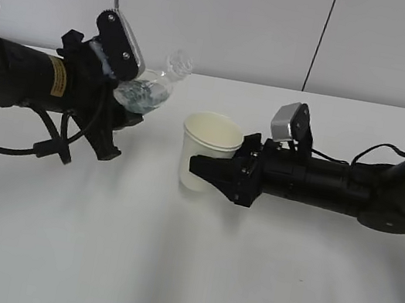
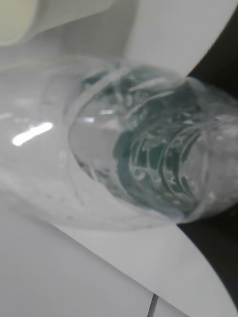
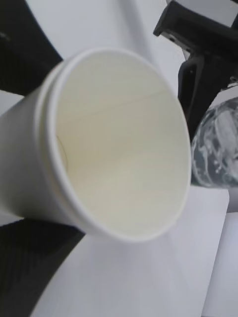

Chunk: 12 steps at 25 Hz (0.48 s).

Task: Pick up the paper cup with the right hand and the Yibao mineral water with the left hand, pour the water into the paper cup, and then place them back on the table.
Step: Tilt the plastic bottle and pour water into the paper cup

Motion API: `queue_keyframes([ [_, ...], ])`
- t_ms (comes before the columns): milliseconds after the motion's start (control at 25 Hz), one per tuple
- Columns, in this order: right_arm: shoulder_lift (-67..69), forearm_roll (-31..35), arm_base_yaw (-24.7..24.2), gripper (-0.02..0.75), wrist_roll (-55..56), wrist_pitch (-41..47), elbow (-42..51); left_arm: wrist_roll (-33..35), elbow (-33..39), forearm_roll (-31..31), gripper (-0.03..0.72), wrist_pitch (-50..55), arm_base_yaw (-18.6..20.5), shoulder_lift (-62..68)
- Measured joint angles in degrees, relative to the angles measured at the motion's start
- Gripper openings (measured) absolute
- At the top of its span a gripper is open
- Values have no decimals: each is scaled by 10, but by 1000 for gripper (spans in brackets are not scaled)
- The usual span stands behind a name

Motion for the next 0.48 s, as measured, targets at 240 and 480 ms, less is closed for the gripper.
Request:
queue_keyframes([
  [240, 0, -6, 29, 522, 7, 23, -23, 0, 0, 38, 352, 32, 0, -13],
  [480, 0, -14, 43, 522, 20, 38, -42, 0, 0, 80, 352, 58, 0, -35],
])
